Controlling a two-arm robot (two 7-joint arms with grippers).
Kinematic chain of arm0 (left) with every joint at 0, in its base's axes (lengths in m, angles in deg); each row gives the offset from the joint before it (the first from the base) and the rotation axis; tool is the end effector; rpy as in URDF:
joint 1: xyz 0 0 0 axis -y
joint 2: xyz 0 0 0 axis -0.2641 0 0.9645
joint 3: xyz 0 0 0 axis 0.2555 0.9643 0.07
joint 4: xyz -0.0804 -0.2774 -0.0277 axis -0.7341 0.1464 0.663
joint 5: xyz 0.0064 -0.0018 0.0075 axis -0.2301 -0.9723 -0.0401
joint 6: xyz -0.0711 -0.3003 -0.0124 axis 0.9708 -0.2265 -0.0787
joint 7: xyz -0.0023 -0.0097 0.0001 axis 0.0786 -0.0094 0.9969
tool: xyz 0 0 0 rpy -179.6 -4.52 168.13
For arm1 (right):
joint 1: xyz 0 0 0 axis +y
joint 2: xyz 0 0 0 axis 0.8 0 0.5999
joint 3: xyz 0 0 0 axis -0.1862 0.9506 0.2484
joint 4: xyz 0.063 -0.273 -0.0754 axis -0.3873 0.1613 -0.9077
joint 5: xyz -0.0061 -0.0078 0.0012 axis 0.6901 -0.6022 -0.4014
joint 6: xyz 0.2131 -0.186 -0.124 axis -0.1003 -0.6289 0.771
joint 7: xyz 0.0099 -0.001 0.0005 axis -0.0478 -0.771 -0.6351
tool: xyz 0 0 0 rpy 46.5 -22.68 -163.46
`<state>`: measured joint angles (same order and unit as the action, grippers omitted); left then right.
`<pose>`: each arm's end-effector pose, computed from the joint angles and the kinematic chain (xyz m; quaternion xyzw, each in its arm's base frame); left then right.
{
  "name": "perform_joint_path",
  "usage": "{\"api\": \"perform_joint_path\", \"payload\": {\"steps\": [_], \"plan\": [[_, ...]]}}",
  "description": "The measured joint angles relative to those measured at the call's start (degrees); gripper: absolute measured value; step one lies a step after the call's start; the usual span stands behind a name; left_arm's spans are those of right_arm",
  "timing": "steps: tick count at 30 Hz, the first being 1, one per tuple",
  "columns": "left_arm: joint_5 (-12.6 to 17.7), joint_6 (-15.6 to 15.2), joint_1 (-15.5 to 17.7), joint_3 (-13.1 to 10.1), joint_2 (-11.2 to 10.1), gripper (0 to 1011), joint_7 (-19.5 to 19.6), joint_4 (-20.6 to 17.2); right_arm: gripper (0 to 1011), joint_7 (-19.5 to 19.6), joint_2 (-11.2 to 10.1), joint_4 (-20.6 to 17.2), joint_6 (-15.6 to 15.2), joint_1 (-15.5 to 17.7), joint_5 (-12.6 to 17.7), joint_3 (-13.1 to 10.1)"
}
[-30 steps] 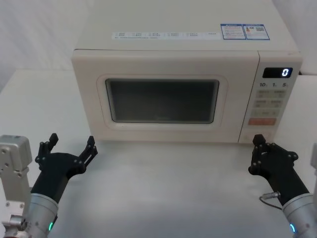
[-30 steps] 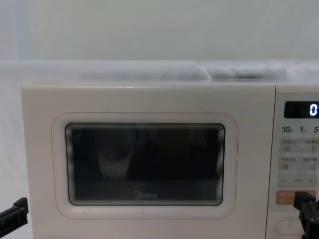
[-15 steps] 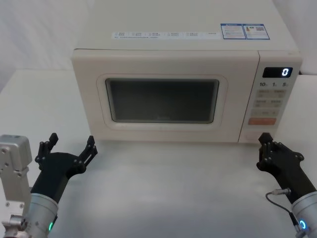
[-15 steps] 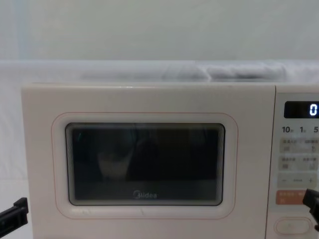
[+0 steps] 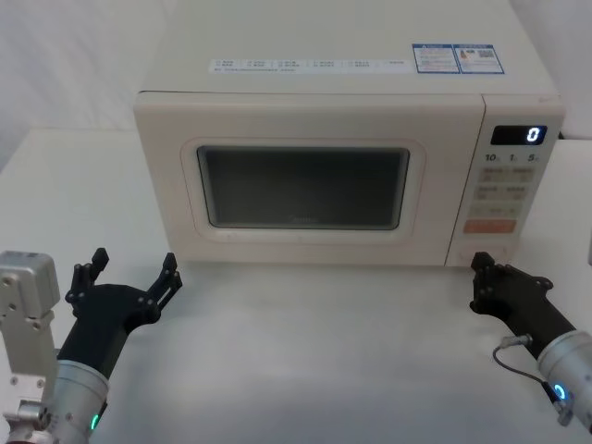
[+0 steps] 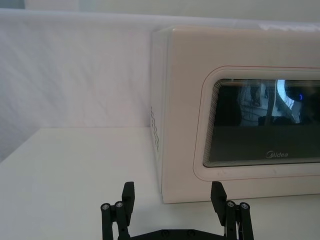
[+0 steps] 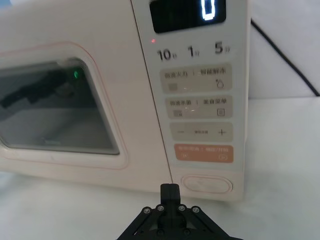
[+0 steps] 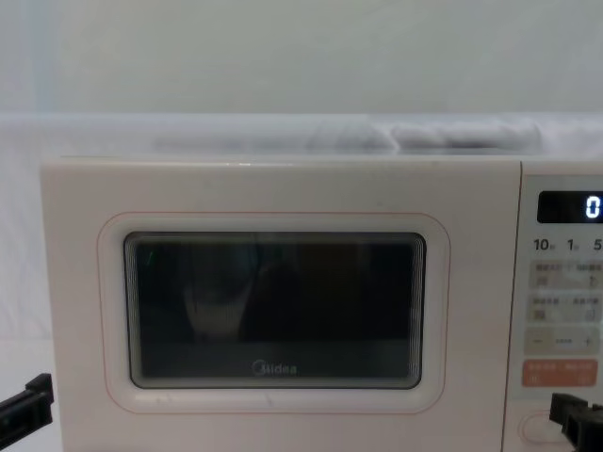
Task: Press the button to open the microwave door with one hand; close the microwave door with the other hand.
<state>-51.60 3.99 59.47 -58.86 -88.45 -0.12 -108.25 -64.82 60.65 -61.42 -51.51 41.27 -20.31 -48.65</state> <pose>0.2529 0.0377 -0.2852 -0.0173 0.0064 0.6616 0.7496 0.3008 0.0065 -0.2859 0.0178 0.0994 -0.5671 0.8175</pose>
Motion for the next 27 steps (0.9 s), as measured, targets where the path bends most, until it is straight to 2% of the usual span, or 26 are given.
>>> {"api": "perform_joint_path", "payload": {"steps": [6, 9, 10, 21, 27], "plan": [[0.0, 0.0, 0.0, 0.0, 0.0, 1001, 0.0, 0.0, 0, 1.59, 0.13, 2.27, -3.6, -2.62, -1.61, 0.8], [0.0, 0.0, 0.0, 0.0, 0.0, 1001, 0.0, 0.0, 0, 2.06, 0.29, 2.62, -4.06, -2.97, -2.15, 0.95], [0.0, 0.0, 0.0, 0.0, 0.0, 1001, 0.0, 0.0, 0, 2.76, 0.53, 3.02, -4.49, -3.34, -3.18, 1.15], [0.0, 0.0, 0.0, 0.0, 0.0, 1001, 0.0, 0.0, 0, 5.54, 1.46, 5.03, -4.73, -4.97, -9.94, 2.76], [0.0, 0.0, 0.0, 0.0, 0.0, 1001, 0.0, 0.0, 0, 5.35, 2.42, 6.6, -4.04, -5.94, -11.23, 2.62]]}}
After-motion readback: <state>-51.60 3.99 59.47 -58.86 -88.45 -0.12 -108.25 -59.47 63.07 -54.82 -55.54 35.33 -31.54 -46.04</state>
